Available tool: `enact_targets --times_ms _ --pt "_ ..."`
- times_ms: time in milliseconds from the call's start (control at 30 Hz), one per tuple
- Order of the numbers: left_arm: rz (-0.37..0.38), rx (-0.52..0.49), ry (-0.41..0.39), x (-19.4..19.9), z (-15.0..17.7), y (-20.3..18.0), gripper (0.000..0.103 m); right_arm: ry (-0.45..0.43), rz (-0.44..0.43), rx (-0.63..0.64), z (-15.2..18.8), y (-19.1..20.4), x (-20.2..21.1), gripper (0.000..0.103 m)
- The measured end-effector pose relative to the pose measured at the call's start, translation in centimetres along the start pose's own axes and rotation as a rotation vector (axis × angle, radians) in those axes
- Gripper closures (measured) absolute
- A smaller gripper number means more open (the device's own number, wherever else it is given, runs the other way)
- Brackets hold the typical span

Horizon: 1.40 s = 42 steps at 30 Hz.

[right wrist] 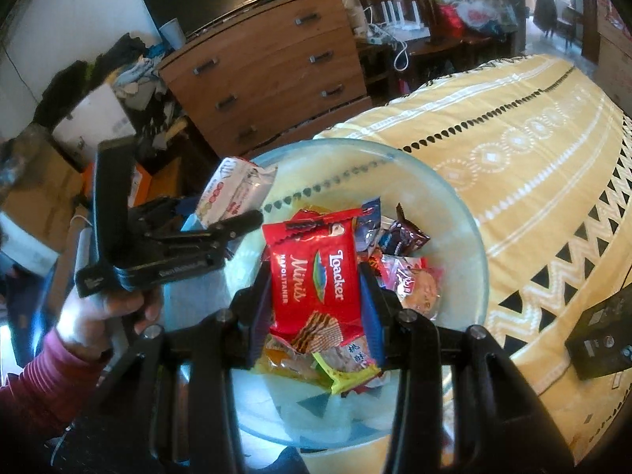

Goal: Organize snacks
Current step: 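Carry the red wafer pack and white bag to the glass bowl and release them, then return both open tools from the bowl to the snack pile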

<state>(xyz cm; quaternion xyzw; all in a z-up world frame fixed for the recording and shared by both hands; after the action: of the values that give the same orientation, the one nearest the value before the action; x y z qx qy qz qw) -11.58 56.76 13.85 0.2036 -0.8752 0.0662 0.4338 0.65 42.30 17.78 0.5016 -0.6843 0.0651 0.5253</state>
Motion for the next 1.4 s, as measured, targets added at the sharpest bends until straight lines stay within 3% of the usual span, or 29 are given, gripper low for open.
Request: enact_targets --times_ms 367,533,800,1033,1200,1300,1400 --pt "-0.021 0.007 0.027 -1.0 0.7 0.3 0.029 0.024 0.027 -0.004 -0.2 0.7 -1.7 0.059" --pt "-0.042 0.001 0.039 -1.0 1.0 0.4 0.027 0.026 0.029 -0.01 -0.1 0.7 -2.1 0.045" --pt "-0.08 0.0 0.027 -0.6 0.9 0.7 0.025 0.002 0.044 0.019 0.2 1.2 -1.7 0.036" --pt "-0.093 -0.003 0.02 0.1 0.6 0.6 0.025 -0.028 0.059 0.048 0.3 1.6 -0.7 0.036" --pt "-0.107 -0.009 -0.002 1.7 0.4 0.0 0.025 -0.085 0.07 0.082 1.0 1.9 1.5 0.036" --pt "-0.124 -0.016 -0.036 3.4 0.3 -1.0 0.025 -0.17 0.084 0.11 2.0 1.7 4.4 0.036" --pt "-0.129 -0.05 -0.119 6.3 0.2 -3.4 0.025 -0.308 0.097 0.121 4.6 0.6 8.8 0.034"
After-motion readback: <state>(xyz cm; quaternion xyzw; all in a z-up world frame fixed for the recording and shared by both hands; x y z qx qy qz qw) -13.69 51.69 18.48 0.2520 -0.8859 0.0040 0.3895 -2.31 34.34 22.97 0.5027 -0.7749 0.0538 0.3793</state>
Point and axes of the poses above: each gripper's, at about its wrist camera, not at the fingertips, and x roughly against the way its jaws point, y to its left, z to its underside, the point moved 7 cm from there along -x, roughly the way its jaws point, and after that the axes turned 15 degrees about -x, right-handed, at the moved point
